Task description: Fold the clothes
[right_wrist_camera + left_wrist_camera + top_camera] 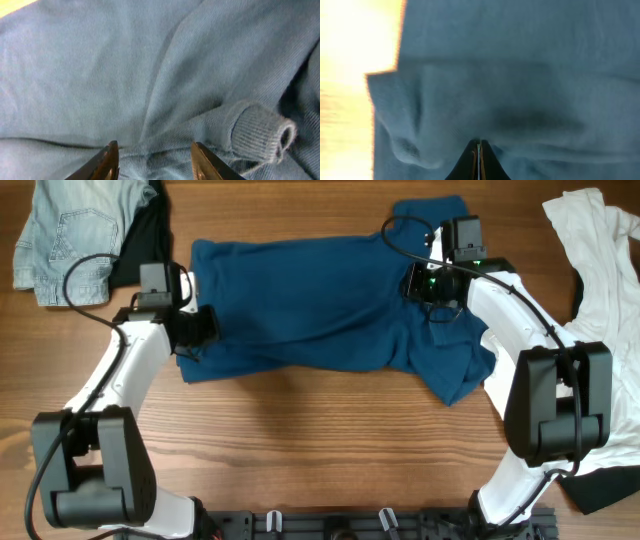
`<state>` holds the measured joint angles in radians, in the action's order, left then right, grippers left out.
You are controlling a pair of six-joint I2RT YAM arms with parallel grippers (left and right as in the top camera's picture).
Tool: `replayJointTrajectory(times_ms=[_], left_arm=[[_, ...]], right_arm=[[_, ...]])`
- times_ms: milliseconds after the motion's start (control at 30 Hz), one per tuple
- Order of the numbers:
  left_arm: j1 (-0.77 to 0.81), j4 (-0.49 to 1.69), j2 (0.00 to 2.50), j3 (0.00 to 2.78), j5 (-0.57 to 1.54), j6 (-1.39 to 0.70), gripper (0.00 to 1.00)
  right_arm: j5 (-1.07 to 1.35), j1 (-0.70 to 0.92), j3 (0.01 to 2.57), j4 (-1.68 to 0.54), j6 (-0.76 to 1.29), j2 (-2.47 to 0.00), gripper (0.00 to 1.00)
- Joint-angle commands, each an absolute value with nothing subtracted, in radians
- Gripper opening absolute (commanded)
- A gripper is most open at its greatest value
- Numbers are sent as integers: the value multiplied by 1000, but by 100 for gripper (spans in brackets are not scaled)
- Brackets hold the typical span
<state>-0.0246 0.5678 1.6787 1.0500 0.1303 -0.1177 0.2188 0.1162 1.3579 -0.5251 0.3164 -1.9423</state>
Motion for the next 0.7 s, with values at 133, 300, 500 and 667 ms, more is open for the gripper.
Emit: replayJointTrajectory(times_ms=[133,300,500,667], left_arm=[[116,633,1687,1060,112,-75,4],[138,639,1692,1060,17,-91,4],[136,640,1740,1060,-13,-143,4],[132,627,1811,1060,-54,-151,4]], right_arm=[[245,114,1361,-559,307,-1937,47],[245,114,1361,-565,307,-1937,48],[244,114,1361,-573,306,-1937,48],[244,114,1361,-596,305,-1937,48]])
